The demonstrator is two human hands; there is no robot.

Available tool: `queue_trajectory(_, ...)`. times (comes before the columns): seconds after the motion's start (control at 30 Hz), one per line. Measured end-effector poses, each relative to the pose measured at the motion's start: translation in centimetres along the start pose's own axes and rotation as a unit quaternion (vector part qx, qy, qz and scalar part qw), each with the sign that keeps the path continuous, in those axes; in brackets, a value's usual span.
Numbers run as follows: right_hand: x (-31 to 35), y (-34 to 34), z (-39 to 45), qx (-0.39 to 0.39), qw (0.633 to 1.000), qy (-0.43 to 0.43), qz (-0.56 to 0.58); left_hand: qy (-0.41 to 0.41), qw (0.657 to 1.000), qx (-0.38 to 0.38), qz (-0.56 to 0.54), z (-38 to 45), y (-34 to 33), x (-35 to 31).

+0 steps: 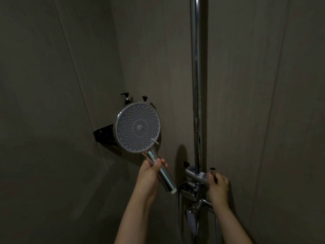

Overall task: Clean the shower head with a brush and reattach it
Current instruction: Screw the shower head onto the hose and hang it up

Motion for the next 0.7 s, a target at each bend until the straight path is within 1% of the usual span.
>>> queue_trajectory(0.07,0.2,0.1,0.2,-0.007,1.0,0.013,0.012,-0.008,1.0,-0.002,0.003,0.0,0.5,-0.3)
queue_trajectory(0.17,1.1,0.4,0.5,-0.019,0.996,0.014,0.085,-0.016,1.0,-0.002,-0.012,0.0,1.1,-0.6)
queue_trajectory(0.23,1.8,0.7,0.2,-0.005,0.993,0.014,0.119,-0.012,1.0,-0.001,-0.029,0.0,1.2,-0.6)
queue_trajectory(0.3,2.0,0.6,-0.2,0.01,0.993,0.025,0.119,-0.01,0.999,-0.003,-0.034,0.0,1.4,-0.6)
queue_trajectory(0.37,2.2,1.1,-0.3,-0.022,0.994,0.053,0.088,-0.009,0.999,-0.009,-0.033,0.0,1.6,-0.4)
queue_trajectory(0.43,3.1,2.3,0.2,-0.081,0.991,0.091,0.051,-0.01,0.999,-0.01,-0.035,0.0,1.6,-0.4)
queue_trajectory(0.47,3.8,3.0,0.7,-0.095,0.988,0.106,0.06,-0.011,0.999,-0.011,-0.037,0.0,1.6,-0.4)
queue_trajectory(0.5,4.6,3.6,1.2,-0.091,0.986,0.117,0.071,-0.01,0.999,-0.012,-0.039,0.0,1.5,-0.3)
queue_trajectory(0.6,6.9,3.6,2.1,-0.012,0.989,0.139,0.041,-0.009,0.999,-0.008,-0.047,0.2,1.1,-0.3)
queue_trajectory(0.7,8.3,2.2,1.5,0.086,0.988,0.128,0.006,-0.006,0.999,0.001,-0.05,0.4,0.6,-0.5)
Point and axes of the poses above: each hand's wrist, its own z-axis towards the middle knuckle, its own y-axis out of the back of the hand, x = y × z, the point moved 3 cm from there along z, towards the middle knuckle, and after that the axes turned 5 degrees about x, right-handed, at the moved point
